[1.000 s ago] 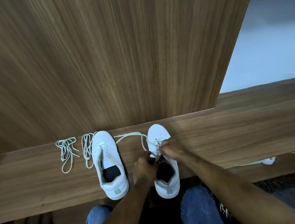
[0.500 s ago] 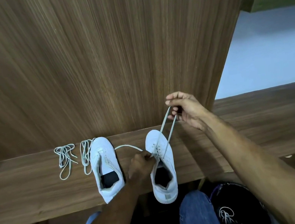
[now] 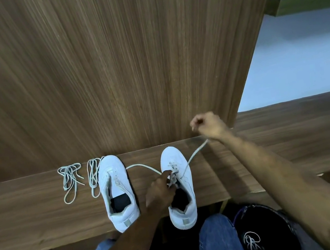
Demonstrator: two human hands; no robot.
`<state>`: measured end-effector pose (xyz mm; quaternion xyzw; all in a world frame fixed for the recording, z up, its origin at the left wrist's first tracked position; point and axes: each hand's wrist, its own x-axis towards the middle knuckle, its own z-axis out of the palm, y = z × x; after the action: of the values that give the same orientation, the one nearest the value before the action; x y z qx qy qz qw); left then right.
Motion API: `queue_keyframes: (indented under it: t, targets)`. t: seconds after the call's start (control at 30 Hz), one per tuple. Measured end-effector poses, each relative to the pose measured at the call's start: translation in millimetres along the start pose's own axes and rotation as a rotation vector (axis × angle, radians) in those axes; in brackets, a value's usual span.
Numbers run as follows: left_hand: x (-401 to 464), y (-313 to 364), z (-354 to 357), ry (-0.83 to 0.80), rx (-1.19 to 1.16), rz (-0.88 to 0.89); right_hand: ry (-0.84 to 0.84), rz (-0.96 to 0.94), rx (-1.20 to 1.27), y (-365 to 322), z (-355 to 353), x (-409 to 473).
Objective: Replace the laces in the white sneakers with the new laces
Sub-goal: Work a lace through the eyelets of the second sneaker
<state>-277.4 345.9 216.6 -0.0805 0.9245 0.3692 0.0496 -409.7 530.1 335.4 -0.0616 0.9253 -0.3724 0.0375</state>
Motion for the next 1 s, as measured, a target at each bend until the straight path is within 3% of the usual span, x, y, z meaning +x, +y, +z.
queue_keyframes:
  t: [0.1, 0.23, 0.37, 0.43, 0.53, 0.73, 0.9, 1.0]
  targets:
    - [-2, 6, -1, 0.033, -0.014, -0.061, -0.093, 0.024, -0.399, 21, 33, -29]
    - [7, 4, -2, 0.050, -0.069, -0.135, -0.100, 0.055, -0.243, 34, 83, -74]
    - [14, 9, -9, 0.202, -0.678, -0.425, -0.205, 0.056, -0.321, 44, 114, -99]
    - [15, 4, -13, 0.298, -0.788, -0.538, -0.175, 0.083, -0.317, 48, 120, -102]
    - [10, 0, -18, 0.250, -0.564, -0.507, -0.139, 0.064, -0.353, 50, 125, -102]
    - [-2, 9, 2, 0.089, 0.065, -0.056, -0.192, 0.126, -0.245, 48, 120, -99]
    - [-2, 25, 11, 0.015, 0.346, -0.040, -0.215, 0.217, -0.035, 56, 124, -91]
    - [0, 21, 11, 0.046, 0.333, -0.037, -0.202, 0.257, 0.021, 67, 130, -85]
